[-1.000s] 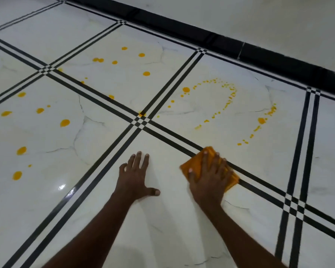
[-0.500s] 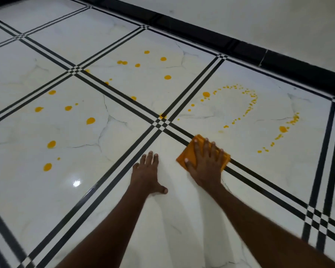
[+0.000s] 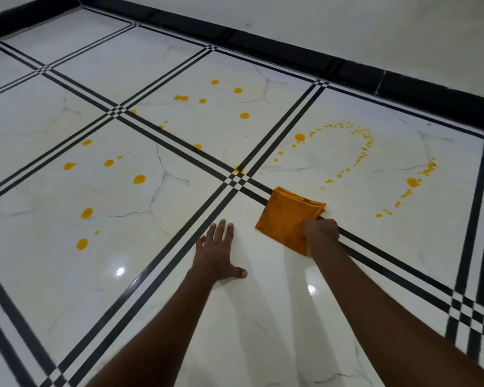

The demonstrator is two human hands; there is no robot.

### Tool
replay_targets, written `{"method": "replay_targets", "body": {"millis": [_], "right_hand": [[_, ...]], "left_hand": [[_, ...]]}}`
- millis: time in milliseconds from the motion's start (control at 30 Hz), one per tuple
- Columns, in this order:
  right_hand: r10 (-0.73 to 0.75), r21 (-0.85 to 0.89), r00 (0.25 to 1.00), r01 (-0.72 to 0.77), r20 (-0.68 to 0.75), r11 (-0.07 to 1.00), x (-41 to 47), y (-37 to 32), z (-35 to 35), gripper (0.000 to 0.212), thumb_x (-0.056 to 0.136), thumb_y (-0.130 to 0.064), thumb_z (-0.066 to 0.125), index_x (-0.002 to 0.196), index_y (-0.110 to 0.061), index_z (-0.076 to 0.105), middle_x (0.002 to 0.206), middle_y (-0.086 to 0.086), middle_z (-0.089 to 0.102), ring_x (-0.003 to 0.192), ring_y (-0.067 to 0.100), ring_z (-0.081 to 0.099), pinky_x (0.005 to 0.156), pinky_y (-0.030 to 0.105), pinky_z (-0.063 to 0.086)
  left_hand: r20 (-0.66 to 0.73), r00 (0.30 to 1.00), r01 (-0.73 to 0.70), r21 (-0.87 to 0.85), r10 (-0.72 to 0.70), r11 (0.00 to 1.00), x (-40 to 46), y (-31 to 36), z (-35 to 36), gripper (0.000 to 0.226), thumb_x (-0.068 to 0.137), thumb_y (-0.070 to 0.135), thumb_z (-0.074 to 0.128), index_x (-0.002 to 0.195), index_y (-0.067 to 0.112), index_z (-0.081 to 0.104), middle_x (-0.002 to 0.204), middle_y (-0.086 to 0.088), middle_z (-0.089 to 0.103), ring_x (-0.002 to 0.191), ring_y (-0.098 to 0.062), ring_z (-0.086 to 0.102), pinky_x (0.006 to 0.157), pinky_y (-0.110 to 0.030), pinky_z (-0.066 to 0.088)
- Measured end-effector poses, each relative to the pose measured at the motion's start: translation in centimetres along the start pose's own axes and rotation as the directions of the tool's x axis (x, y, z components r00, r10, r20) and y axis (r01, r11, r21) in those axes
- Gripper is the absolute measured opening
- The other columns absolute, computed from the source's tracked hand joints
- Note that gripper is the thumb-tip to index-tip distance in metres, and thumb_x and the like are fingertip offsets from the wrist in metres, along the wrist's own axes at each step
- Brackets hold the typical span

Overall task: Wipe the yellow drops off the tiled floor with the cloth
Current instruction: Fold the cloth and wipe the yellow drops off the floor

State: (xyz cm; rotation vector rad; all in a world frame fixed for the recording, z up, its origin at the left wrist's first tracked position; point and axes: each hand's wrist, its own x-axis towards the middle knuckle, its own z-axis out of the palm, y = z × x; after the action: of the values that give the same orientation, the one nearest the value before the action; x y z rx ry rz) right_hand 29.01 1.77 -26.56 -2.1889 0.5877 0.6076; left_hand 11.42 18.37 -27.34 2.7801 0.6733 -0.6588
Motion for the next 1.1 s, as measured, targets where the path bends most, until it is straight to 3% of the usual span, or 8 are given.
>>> {"method": "replay_targets", "body": {"millis": [200, 367, 533, 633, 700, 800, 967, 1100], "right_hand": [[-0.252, 0.101, 0.965, 0.259, -0.076, 0.961, -0.7, -2.7, -2.9, 0.030, 0.098, -0.022, 0.056, 0.107, 0.003, 0.069, 0.108, 0.022, 0.070, 0.109, 0.043, 0.065, 0.085, 0.042, 0.049], [-0.644, 0.009, 0.742, 0.657, -0.186, 0.754, -1.9, -6.6, -7.9, 0.015, 0.093, -0.021, 0.062, 0.100, -0.009, 0.067, 0.091, 0.003, 0.064, 0.085, 0.023, 0.056, 0.078, 0.028, 0.038], [-0.878, -0.358, 0.477, 0.827, 0.040, 0.433, -2.7, -7.9, -7.6, 0.012, 0.086, -0.014, 0.061, 0.098, -0.016, 0.061, 0.093, -0.004, 0.059, 0.084, 0.025, 0.049, 0.077, 0.034, 0.043], [-0.779, -0.530, 0.515, 0.799, 0.358, 0.284, -1.8, -4.9, -3.5, 0.017, 0.086, -0.007, 0.058, 0.097, -0.019, 0.064, 0.111, -0.002, 0.061, 0.102, 0.024, 0.061, 0.081, 0.031, 0.048], [-0.645, -0.556, 0.519, 0.813, 0.561, 0.171, -1.5, -2.1, -1.1, 0.026, 0.095, -0.016, 0.059, 0.120, -0.016, 0.064, 0.125, 0.005, 0.063, 0.115, 0.028, 0.062, 0.088, 0.036, 0.050], [-0.808, -0.611, 0.353, 0.791, 0.471, -0.011, -0.9, -0.5, 0.4, 0.023, 0.098, -0.026, 0.058, 0.112, -0.009, 0.065, 0.110, 0.013, 0.069, 0.097, 0.030, 0.065, 0.082, 0.039, 0.050], [-0.784, -0.653, 0.478, 0.747, 0.395, 0.126, 4.7, 1.3, 0.5, 0.068, 0.098, -0.055, 0.032, 0.157, -0.021, 0.038, 0.162, 0.021, 0.036, 0.148, 0.042, 0.034, 0.120, 0.059, 0.027], [-0.758, -0.646, 0.637, 0.639, 0.142, 0.416, 2.5, 8.0, -1.7, 0.072, 0.097, -0.055, 0.033, 0.162, -0.024, 0.028, 0.168, 0.020, 0.023, 0.153, 0.044, 0.022, 0.124, 0.061, 0.013]], "left_hand": [[0.000, 1.000, -0.022, -0.003, 0.022, 1.000, -0.2, -0.3, 0.2, 0.129, 0.072, 0.073, 0.067, 0.156, 0.020, -0.014, 0.164, -0.006, -0.021, 0.152, -0.028, -0.014, 0.121, -0.051, 0.009], [-0.003, 1.000, -0.023, 0.000, 0.023, 1.000, -0.2, -0.4, 0.2, 0.129, 0.072, 0.073, 0.066, 0.156, 0.020, -0.015, 0.164, -0.005, -0.022, 0.152, -0.027, -0.014, 0.121, -0.050, 0.011], [-0.008, 1.000, -0.017, 0.009, 0.017, 1.000, -0.3, -0.2, 0.3, 0.129, 0.072, 0.073, 0.066, 0.156, 0.020, -0.016, 0.164, -0.005, -0.023, 0.152, -0.026, -0.015, 0.120, -0.050, 0.010], [0.000, 1.000, -0.014, 0.008, 0.014, 1.000, -0.3, -0.1, 0.1, 0.129, 0.072, 0.072, 0.067, 0.156, 0.020, -0.016, 0.164, -0.005, -0.023, 0.152, -0.027, -0.015, 0.121, -0.050, 0.009], [0.007, 1.000, -0.011, 0.007, 0.011, 1.000, -0.4, -0.1, 0.0, 0.128, 0.073, 0.071, 0.067, 0.156, 0.020, -0.016, 0.163, -0.006, -0.023, 0.152, -0.027, -0.016, 0.121, -0.050, 0.008], [0.020, 1.000, -0.006, 0.020, 0.006, 1.000, -0.2, -0.1, -0.1, 0.125, 0.075, 0.070, 0.066, 0.156, 0.019, -0.015, 0.164, -0.007, -0.022, 0.152, -0.028, -0.015, 0.121, -0.051, 0.008], [-0.112, 0.992, 0.045, -0.052, -0.051, 0.998, 0.8, 1.1, -2.1, 0.090, 0.088, 0.063, 0.052, 0.157, 0.018, 0.016, 0.165, -0.010, 0.012, 0.151, -0.030, 0.011, 0.118, -0.052, 0.017], [-0.212, 0.977, 0.002, -0.023, -0.007, 1.000, 1.7, 1.0, -2.8, 0.087, 0.091, 0.062, 0.047, 0.158, 0.018, 0.013, 0.165, -0.013, 0.009, 0.152, -0.031, 0.008, 0.118, -0.051, 0.018]]}}
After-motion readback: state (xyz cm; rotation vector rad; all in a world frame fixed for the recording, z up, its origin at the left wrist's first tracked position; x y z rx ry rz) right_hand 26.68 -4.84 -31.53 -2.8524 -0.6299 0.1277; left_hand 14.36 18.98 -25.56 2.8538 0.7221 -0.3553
